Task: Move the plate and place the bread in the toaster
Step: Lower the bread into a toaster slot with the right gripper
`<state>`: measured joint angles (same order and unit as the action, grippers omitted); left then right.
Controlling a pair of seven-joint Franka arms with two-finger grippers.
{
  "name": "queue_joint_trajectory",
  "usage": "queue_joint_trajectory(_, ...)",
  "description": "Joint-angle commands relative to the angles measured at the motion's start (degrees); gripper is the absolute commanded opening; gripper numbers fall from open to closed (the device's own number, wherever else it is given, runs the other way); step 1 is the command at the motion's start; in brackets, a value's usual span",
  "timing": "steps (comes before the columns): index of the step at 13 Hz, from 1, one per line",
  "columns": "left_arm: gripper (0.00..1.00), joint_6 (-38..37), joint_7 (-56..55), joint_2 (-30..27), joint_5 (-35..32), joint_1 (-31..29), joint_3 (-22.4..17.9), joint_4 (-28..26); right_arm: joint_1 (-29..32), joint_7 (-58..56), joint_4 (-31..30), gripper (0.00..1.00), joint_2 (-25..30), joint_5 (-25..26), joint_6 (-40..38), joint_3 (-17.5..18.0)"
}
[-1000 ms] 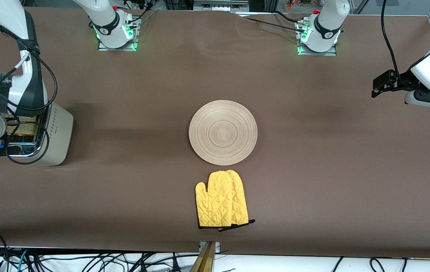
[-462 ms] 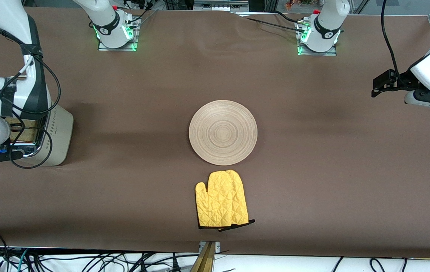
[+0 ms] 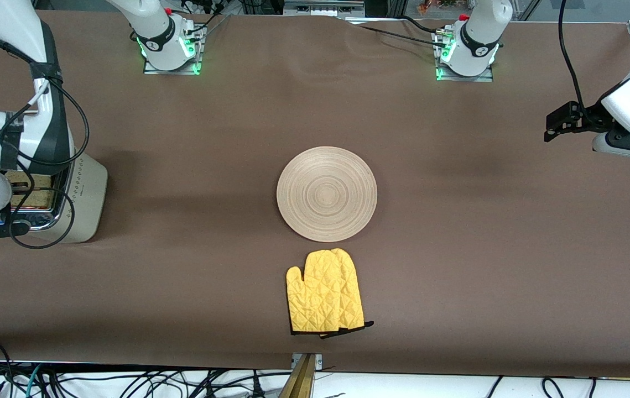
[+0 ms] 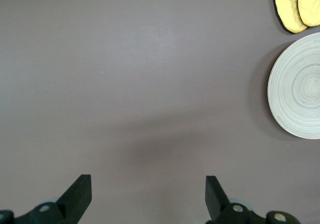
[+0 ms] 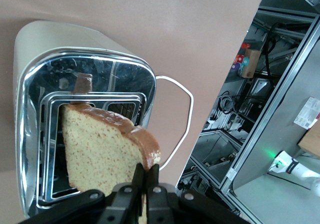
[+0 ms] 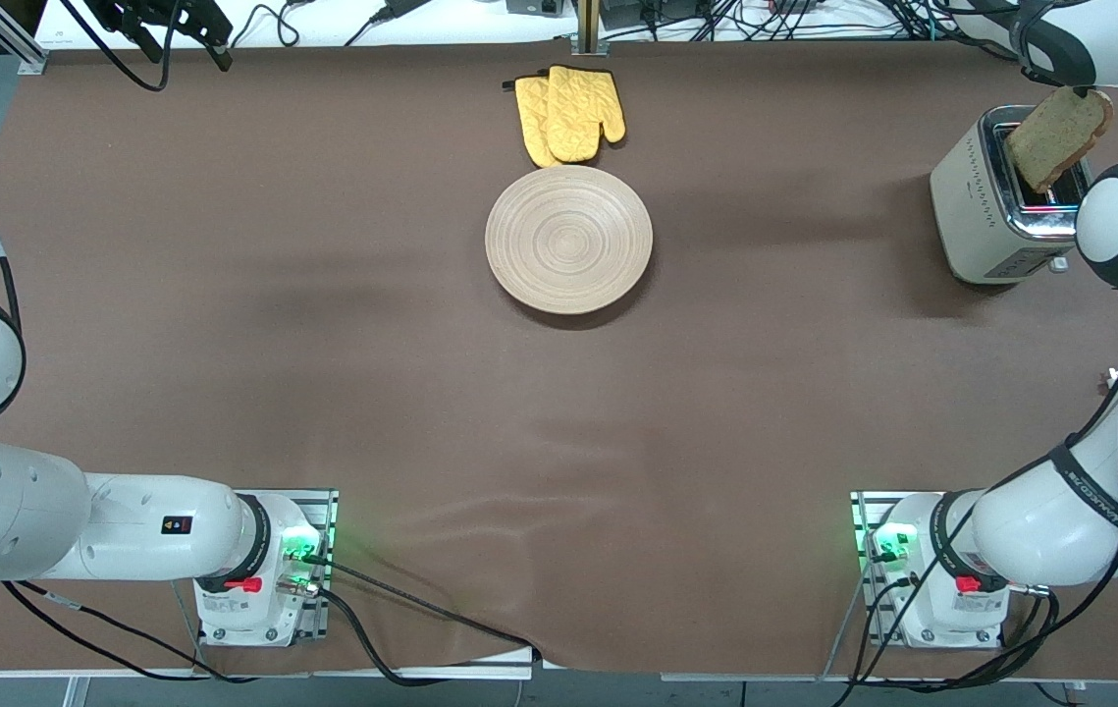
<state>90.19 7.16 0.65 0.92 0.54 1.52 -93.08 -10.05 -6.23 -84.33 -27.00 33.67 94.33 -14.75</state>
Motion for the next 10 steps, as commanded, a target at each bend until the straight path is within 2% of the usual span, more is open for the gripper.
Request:
queue_joint_trajectory(1,1.00,-0.7,-0.3,-0.6,1.0,0.1,-0.3,0.1,-0.4,3.1,-0.2,0.00,-0.6,0.5,-0.3,0.5)
queue_joint_trajectory(4,1.00,-0.7,-0.3,-0.6,1.0,0.2,-0.3,0.0,-0.3,3.4,-0.4,0.00,-1.1,0.0,-0.2,0.5)
queue_joint_trajectory(5,1.00,-0.7,-0.3,-0.6,1.1,0.1,-0.3,0.1,-0.3,3.3,-0.3,0.21,-1.1,-1.3,-0.3,0.5)
queue_joint_trajectory(6,1.00,-0.7,-0.3,-0.6,1.0,0.1,-0.3,0.1,-0.3,3.2,-0.3,0.71,-1.0,-2.5,-0.4,0.5)
queue_joint_trajectory(7,1.00,-0.7,-0.3,-0.6,1.0,0.1,-0.4,0.1,-0.3,3.2,0.0,1.00,-0.7,-3.8,-0.4,0.5)
queue_joint_trajectory(10,1.00,-0.7,-0.4,-0.6,1.0,0.1,-0.3,0.1,-0.3,3.2,1.4,1.00,1.5,-11.8,-3.2,0.5)
